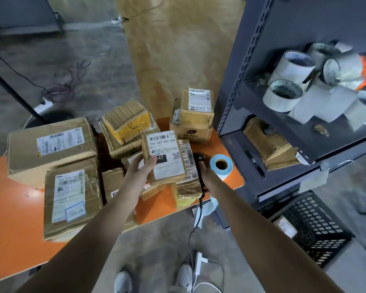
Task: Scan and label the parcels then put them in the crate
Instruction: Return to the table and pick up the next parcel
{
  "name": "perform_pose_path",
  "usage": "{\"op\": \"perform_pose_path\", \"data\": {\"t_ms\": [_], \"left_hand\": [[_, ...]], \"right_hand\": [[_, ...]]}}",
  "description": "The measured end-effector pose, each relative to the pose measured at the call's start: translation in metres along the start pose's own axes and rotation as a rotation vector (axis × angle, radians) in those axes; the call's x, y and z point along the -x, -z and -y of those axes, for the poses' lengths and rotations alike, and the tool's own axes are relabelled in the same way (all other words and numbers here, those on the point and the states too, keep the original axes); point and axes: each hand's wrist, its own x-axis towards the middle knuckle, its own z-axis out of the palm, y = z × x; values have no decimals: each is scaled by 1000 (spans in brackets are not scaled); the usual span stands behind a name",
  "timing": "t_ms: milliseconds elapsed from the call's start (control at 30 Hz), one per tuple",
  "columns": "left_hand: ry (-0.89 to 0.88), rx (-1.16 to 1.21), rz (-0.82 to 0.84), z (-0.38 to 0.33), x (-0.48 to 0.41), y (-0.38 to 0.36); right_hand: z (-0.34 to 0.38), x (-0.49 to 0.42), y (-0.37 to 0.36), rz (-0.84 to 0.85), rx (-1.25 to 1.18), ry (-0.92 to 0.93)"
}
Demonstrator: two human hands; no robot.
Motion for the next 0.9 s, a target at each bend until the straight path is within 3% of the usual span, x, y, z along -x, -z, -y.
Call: {"op": "perform_pose_path", "data": {"t_ms": [200, 567, 900], "left_hand": [[0, -29, 47, -7, -1, 5], [19, -46, 18, -44, -4, 13], [-29, -58, 115, -72, -12, 54]], "right_hand": [[18, 36, 10, -95, -69, 10], [75, 114, 29, -202, -40, 279], [127, 166, -2, -45, -171, 492]]}}
